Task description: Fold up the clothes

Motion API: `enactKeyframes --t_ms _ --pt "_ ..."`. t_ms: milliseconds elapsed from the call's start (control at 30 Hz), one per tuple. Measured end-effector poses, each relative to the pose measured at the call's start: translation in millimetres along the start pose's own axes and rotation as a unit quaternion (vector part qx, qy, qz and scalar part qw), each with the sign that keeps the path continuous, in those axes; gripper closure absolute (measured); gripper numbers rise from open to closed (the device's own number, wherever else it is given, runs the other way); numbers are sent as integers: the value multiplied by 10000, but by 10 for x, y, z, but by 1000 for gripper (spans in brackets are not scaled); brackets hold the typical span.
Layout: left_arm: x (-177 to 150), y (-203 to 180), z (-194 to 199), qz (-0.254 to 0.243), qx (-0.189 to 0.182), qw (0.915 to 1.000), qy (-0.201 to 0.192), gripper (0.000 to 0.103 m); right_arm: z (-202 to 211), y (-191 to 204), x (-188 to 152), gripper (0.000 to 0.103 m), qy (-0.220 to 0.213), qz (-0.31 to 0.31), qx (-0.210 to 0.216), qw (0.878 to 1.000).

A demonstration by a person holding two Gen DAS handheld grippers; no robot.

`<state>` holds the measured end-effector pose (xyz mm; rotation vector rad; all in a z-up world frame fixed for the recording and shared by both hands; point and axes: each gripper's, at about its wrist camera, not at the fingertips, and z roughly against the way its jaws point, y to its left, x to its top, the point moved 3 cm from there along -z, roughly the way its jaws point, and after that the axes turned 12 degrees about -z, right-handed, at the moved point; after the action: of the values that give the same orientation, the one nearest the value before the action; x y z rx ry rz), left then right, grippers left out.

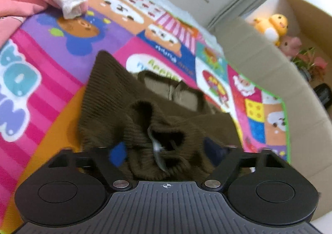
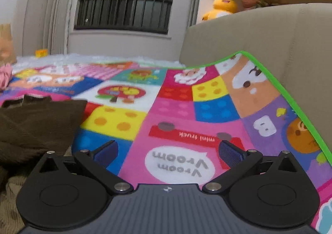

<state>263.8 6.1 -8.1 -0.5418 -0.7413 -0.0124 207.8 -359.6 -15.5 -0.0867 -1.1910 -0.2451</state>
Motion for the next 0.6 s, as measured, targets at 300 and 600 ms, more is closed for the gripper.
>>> enactKeyframes --t_ms 300,600 --pt "425 -818 612 -2006 -123 9661 -1619 85 0 11 -3 0 -107 32 -45 9999" --pt "-299 -295 557 -2414 426 9687 -398 50 -17 13 -17 0 -52 17 -54 10000"
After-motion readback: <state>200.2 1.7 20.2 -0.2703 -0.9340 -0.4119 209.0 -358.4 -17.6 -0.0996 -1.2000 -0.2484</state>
